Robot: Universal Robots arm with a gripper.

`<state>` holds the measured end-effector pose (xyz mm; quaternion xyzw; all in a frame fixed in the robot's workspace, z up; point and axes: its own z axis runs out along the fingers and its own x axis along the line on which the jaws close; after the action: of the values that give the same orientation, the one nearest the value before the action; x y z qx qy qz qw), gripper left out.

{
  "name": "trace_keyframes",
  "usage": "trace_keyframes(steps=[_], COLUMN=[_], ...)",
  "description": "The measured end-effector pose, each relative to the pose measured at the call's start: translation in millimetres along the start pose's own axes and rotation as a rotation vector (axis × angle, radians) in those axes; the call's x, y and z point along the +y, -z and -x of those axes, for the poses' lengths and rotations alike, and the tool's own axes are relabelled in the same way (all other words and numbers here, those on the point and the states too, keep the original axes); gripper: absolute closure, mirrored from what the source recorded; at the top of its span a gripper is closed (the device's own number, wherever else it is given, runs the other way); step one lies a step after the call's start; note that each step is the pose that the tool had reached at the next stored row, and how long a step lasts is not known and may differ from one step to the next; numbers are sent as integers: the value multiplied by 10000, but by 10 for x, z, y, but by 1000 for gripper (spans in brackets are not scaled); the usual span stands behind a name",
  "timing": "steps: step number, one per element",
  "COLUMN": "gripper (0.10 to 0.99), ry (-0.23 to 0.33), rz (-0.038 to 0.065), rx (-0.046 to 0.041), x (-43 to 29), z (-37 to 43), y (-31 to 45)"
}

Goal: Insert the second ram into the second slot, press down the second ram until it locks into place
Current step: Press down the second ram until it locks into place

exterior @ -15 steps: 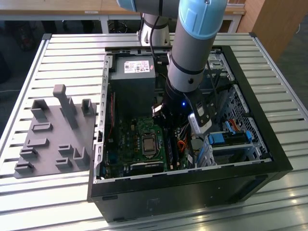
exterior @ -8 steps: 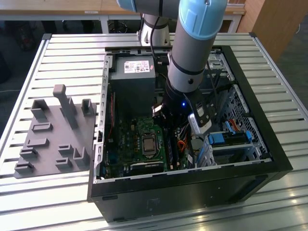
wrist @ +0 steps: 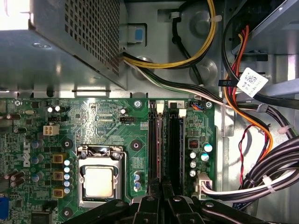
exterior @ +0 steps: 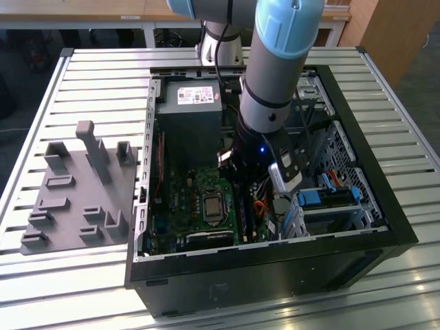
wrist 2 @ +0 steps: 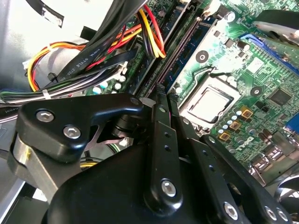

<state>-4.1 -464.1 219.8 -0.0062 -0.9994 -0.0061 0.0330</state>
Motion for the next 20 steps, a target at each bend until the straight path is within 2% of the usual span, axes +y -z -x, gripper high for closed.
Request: trace_keyframes(steps=[20], gripper=[949], ry=[-1], rz=[-14], rx=[1], x=[-1], z=[9], y=[-47])
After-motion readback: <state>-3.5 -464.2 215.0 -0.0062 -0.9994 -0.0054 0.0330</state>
